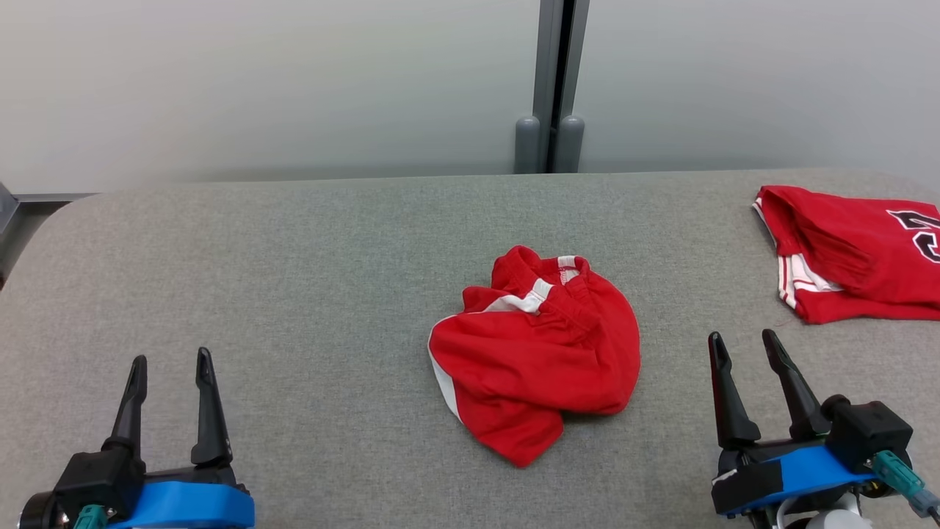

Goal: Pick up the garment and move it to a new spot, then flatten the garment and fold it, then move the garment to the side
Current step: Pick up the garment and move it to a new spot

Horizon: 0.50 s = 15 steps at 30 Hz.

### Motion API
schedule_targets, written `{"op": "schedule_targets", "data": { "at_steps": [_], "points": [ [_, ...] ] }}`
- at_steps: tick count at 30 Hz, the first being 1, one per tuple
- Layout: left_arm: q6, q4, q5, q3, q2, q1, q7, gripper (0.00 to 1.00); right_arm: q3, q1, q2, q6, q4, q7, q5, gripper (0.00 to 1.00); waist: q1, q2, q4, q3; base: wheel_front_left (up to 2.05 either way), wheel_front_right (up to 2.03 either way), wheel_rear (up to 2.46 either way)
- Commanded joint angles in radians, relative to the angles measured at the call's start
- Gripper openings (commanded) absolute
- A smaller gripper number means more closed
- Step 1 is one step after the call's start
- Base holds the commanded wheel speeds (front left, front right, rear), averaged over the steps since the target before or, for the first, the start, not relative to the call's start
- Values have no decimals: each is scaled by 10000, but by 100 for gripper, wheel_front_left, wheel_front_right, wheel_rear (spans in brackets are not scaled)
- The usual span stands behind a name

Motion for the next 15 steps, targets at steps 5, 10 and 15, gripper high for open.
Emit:
{"op": "schedule_targets", "data": {
  "at_steps": [5,10,15],
  "points": [
    [-216,120,238,285,-216,182,-42,100,-6,207,-7,3,21,92,-122,100,0,0,34,-68,0,0,0],
    [-375,155,432,421,-368,144,-42,100,-20,220,-7,3,11,174,-141,100,0,0,44,-58,0,0,0],
    [-611,233,716,668,-561,96,-42,100,-23,248,-7,3,7,217,-176,100,0,0,33,-61,0,0,0]
  ]
}}
